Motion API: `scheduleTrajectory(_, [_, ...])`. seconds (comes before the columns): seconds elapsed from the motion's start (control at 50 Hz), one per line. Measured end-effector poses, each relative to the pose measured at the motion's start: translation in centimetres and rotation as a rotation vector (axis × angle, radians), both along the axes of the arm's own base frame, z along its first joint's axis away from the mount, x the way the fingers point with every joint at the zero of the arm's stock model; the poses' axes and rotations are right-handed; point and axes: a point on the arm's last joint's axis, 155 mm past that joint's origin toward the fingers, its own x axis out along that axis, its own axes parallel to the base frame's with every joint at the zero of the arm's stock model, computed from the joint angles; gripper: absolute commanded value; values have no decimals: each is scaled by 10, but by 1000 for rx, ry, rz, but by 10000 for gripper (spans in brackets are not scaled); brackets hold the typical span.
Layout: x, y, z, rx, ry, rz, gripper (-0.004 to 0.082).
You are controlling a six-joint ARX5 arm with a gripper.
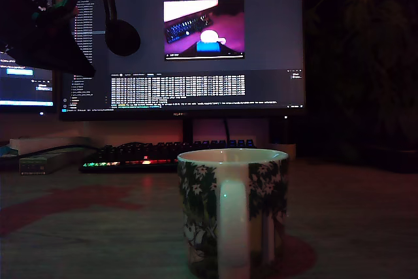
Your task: Pick up the coffee capsules from the table one by one and drop them inside the nearest coffee cup
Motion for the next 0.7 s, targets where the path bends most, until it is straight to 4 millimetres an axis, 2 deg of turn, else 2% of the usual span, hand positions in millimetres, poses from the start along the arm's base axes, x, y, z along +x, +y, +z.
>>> scheduleTrajectory(0.7, [-1,1,-3,32,-9,-11,-11])
